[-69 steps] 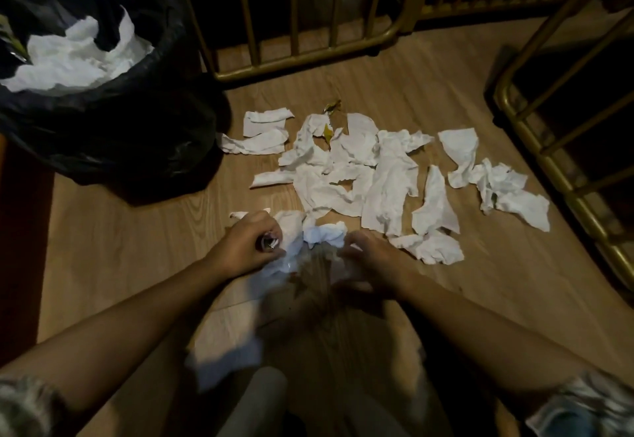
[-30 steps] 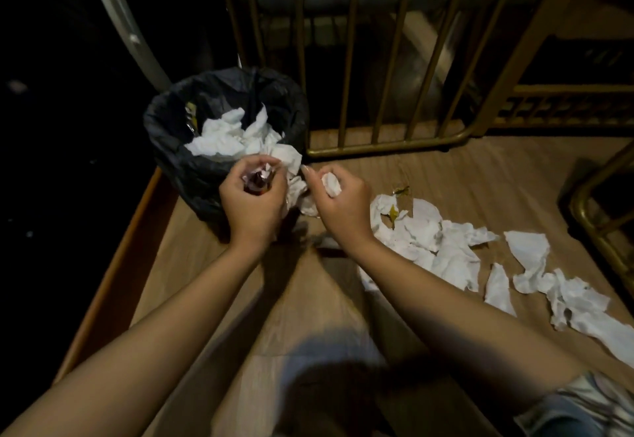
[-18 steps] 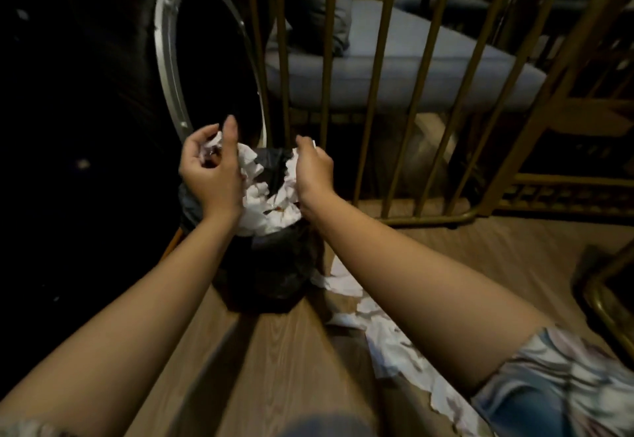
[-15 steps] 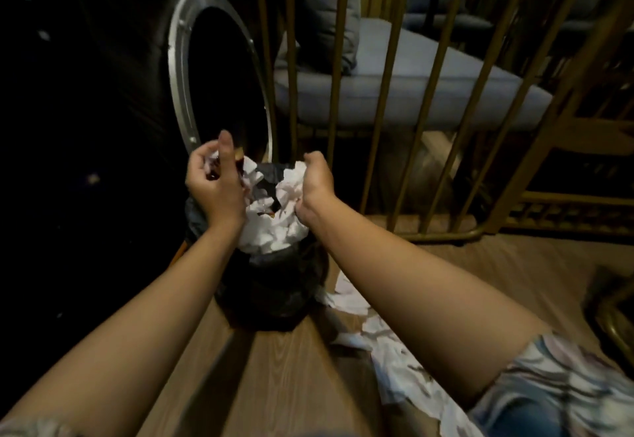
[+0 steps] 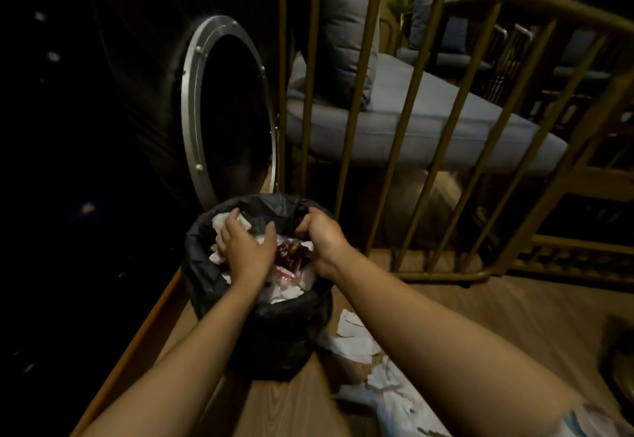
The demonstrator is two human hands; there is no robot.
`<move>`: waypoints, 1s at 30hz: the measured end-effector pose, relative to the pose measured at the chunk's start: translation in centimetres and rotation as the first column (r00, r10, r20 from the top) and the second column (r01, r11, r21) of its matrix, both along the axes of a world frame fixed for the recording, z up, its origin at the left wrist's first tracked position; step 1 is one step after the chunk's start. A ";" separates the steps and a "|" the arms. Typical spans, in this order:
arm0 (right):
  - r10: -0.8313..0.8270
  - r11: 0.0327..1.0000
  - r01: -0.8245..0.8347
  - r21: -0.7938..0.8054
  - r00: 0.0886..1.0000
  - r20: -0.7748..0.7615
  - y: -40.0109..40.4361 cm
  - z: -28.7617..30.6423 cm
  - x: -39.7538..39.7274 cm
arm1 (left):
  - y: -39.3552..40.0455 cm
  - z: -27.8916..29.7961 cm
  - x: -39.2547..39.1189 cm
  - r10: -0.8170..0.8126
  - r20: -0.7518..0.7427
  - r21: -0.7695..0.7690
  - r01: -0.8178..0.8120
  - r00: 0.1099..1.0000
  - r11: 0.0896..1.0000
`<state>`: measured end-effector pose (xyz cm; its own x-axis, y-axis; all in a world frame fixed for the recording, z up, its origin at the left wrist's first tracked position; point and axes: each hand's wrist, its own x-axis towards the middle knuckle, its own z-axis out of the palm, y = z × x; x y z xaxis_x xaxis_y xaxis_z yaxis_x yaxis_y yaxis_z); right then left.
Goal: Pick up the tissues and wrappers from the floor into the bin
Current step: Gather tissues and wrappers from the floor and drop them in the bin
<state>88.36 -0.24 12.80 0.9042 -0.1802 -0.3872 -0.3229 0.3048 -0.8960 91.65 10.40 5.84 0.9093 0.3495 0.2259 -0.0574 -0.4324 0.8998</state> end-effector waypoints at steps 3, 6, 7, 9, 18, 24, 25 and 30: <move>0.028 0.990 -0.015 -0.143 0.995 0.093 -1.7 0.0 -0.4 | -0.2 0.8 -1.0 -0.014 0.321 -0.040 0.028 0.947 0.999; 0.028 0.937 0.015 -0.350 0.993 0.117 -3.7 0.4 -1.6 | -0.3 1.9 -2.4 -0.035 0.483 -0.062 0.074 0.875 0.995; 0.041 0.919 0.011 -0.394 0.991 0.124 -4.7 0.7 -2.2 | -0.6 2.2 -2.9 -0.073 0.512 -0.061 0.121 0.856 0.991; 0.100 0.887 -0.020 -0.462 0.984 0.149 -6.9 1.5 -4.1 | -1.6 2.9 -4.1 -0.192 0.538 -0.038 0.251 0.821 0.967; 0.326 0.547 -0.053 -0.835 0.933 0.154 -19.2 -0.3 -14.8 | -11.3 4.2 -8.4 -0.859 -0.162 0.539 0.773 0.485 0.335; 0.025 0.691 0.082 -0.718 0.990 0.137 -26.7 -8.5 -22.5 | -19.5 -0.7 -12.6 -0.796 -0.535 0.564 0.821 0.284 -0.087; 0.006 0.696 0.071 -0.715 0.994 0.105 -27.6 -10.3 -23.9 | -20.6 -2.2 -13.4 -0.787 -0.562 0.529 0.842 0.255 -0.104; -0.060 0.703 -0.001 -0.711 0.996 -0.061 -28.7 -17.5 -31.0 | -24.9 -8.8 -18.8 -0.756 -0.615 0.512 0.842 0.223 -0.168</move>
